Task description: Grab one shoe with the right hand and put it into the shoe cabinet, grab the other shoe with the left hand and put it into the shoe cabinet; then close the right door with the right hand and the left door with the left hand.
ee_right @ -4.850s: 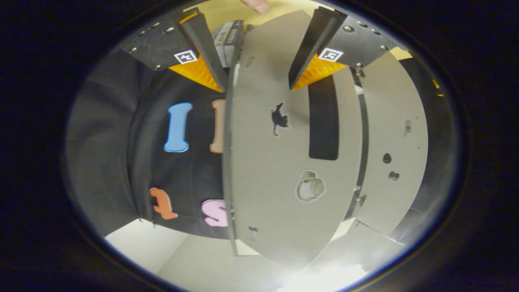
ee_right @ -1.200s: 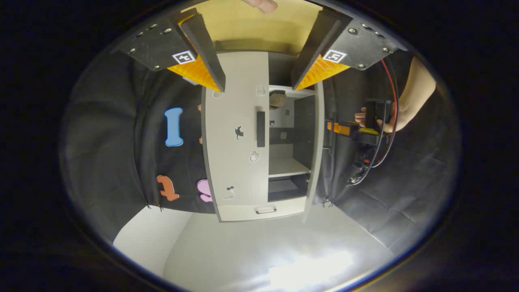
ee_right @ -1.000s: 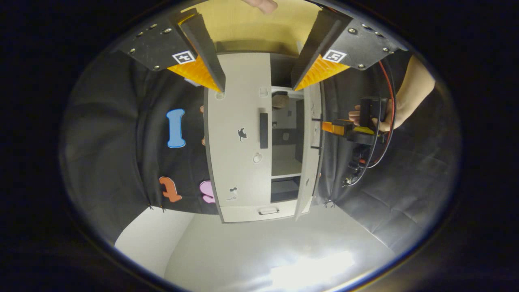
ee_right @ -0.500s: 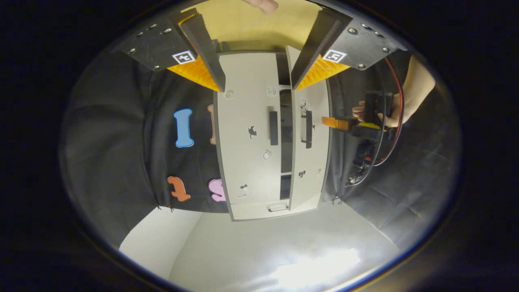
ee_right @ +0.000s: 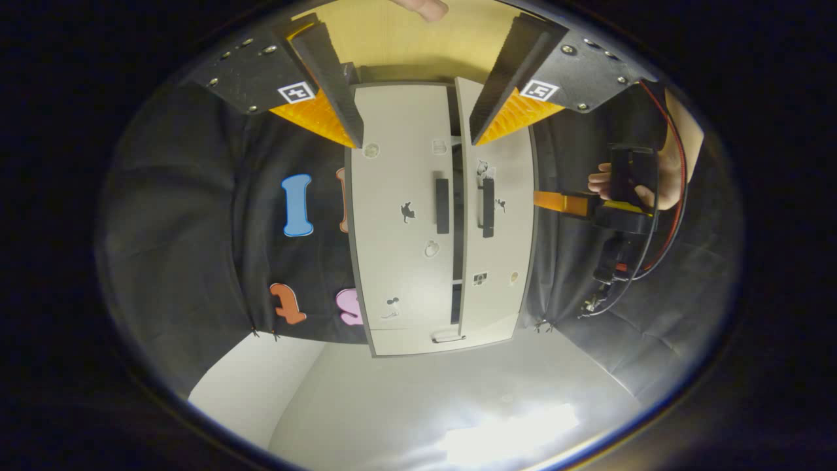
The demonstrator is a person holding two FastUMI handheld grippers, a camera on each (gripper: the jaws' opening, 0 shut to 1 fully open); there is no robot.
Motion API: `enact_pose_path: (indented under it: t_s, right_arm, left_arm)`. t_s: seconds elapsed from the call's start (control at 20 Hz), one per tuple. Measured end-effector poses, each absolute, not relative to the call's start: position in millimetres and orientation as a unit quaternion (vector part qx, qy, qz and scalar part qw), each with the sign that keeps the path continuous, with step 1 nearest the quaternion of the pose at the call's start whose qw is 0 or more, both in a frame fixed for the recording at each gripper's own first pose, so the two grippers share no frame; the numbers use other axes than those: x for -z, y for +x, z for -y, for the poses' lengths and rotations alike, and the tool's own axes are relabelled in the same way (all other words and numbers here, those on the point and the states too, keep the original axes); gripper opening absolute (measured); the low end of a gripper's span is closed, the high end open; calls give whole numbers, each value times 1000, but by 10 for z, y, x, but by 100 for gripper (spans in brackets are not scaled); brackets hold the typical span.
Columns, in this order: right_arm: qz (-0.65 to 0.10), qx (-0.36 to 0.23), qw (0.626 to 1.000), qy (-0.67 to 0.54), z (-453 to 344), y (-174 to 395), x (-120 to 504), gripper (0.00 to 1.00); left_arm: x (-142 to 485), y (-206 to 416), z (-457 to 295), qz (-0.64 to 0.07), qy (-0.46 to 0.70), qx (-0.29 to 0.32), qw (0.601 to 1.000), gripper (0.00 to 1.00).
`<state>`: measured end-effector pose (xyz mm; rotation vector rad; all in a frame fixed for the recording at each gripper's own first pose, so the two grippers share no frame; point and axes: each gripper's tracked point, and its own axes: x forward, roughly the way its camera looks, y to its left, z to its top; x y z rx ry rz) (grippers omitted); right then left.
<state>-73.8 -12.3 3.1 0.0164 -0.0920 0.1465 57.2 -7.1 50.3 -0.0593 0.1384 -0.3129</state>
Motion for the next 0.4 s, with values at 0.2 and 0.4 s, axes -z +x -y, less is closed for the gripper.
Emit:
enact_pose_path:
  t_s: [0.2, 0.4]
  right_arm:
    - [36, -72, 997, 1, 64, -620, 9, 98]
    - [18, -84, 996, 0, -62, -401, 57, 98]
  left_arm:
    - [-499, 347, 2, -46, -23, 139, 989, 96]
    - [-468, 107, -74, -16, -31, 119, 992, 96]
